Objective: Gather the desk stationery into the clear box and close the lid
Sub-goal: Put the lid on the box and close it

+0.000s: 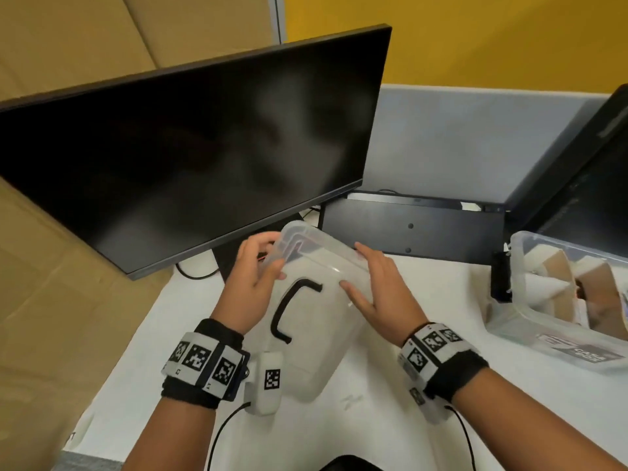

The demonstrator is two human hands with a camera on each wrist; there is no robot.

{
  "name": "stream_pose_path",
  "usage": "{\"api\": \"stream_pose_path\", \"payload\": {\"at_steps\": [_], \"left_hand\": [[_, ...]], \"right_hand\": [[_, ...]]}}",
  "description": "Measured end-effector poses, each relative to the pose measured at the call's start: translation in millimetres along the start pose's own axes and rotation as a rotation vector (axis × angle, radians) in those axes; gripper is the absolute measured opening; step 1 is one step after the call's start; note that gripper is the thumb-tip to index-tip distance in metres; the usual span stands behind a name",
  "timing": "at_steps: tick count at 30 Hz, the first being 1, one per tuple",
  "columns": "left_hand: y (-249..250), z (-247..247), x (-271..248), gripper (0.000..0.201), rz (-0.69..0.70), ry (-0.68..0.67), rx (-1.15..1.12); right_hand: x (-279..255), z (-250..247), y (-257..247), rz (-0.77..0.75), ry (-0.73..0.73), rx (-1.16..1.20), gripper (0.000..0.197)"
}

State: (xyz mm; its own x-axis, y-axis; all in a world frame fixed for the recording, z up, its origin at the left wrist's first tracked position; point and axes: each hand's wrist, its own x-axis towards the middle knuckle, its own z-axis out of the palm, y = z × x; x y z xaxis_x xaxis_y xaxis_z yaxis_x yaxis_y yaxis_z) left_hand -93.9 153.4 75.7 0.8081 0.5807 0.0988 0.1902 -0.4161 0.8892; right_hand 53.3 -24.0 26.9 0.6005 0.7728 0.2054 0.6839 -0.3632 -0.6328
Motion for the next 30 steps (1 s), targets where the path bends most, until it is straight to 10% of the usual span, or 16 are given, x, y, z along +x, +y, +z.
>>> {"api": "stream_pose_path", "payload": {"at_steps": [7,12,21,30], "left_hand": [[65,53,16,0.032,0.238,0.077,0.013],[75,109,14,0.055,0.062,0.195,-0.022],[116,223,-3,0.059,0.081,-0.207,-0.188],[127,323,27,0.066,0.178,-0.276,-0.029]], "right_hand": [[-20,-81,26,0.033,0.212,0.025,0.031],[-49,-134,65,0.089,0.475,0.132,0.025],[-113,-203,137,0.286,0.889,0.403,0.007],[-160,-232,226,0.56,0.814,0.165,0.019]]}}
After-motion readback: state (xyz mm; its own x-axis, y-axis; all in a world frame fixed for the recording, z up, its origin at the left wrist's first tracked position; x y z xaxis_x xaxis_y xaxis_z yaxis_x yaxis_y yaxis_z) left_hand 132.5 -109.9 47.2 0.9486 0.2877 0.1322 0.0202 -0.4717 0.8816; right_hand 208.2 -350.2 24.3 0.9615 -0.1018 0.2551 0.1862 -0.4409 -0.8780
